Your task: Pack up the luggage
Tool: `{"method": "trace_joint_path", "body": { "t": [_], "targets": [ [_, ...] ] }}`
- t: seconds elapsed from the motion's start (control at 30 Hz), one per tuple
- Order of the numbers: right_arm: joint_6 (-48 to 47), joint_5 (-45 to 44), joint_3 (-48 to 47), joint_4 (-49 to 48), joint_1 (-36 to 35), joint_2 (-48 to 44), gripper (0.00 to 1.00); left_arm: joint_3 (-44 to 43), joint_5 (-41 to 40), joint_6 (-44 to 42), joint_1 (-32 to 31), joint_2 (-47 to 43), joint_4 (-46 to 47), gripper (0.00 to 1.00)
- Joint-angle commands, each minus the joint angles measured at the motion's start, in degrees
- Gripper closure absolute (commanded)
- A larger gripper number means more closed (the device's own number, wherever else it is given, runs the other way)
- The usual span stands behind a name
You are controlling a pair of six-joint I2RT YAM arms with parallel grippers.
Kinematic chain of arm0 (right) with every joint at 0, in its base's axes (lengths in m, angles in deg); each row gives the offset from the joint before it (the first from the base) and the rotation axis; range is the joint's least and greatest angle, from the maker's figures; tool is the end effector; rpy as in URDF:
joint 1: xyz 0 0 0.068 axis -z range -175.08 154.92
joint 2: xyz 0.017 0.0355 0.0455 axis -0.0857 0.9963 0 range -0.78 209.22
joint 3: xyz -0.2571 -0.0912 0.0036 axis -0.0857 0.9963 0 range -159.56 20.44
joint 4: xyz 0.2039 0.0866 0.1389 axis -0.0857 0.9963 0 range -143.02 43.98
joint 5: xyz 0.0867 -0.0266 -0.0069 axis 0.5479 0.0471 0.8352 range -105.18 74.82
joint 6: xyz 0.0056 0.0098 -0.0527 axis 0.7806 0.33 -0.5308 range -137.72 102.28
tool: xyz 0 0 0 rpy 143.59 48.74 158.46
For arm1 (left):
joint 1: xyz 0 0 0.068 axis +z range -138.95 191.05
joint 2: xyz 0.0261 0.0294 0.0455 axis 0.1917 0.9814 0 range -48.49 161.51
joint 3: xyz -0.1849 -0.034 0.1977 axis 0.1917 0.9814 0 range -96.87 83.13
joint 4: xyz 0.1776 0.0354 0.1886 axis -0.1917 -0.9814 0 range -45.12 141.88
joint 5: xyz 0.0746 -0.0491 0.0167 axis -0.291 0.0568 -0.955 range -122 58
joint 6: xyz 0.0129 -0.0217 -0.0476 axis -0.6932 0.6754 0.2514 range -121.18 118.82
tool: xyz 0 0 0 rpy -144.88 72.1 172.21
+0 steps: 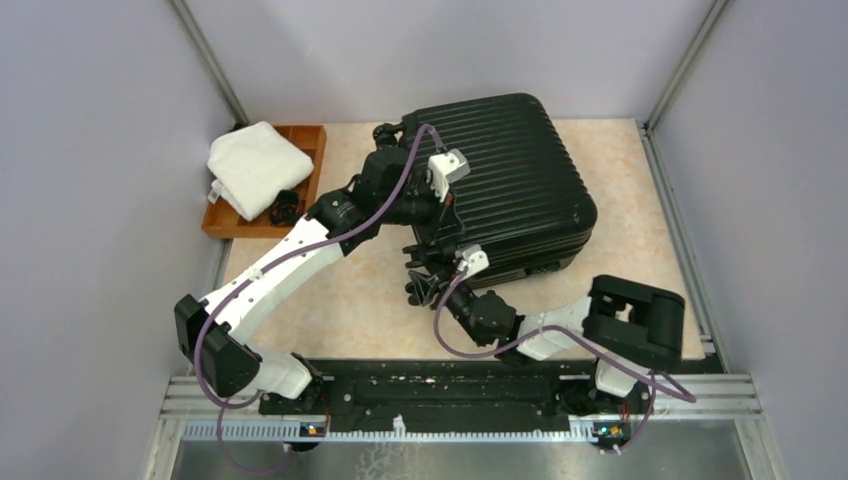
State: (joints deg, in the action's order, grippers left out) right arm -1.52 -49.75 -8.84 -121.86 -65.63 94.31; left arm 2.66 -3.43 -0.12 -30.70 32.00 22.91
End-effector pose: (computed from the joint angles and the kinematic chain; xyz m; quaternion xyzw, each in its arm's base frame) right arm 0.1196 0.2777 0.1830 -0.1083 0.6830 0.3272 0.6440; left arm 0.2225 -0.2214 0.3827 0.4078 0.7393 -0.3775 0.3803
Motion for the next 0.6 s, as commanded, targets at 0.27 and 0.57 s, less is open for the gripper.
{"method": "trace_joint_path", "body": {
  "t": [0.27,0.57],
  "targets": [
    [15.29,-3.67,0.7,46.09,-0.65,-39.83,0.4,-1.8,3.52,0.57,14.06,-4.73,-6.17,0.46],
    [10.43,-12.83,-15.37,75.78,7.14,-52.62,0.43,-0.69,6.83,0.25,29.09,-4.52,-9.2,0.02]
  ]
}}
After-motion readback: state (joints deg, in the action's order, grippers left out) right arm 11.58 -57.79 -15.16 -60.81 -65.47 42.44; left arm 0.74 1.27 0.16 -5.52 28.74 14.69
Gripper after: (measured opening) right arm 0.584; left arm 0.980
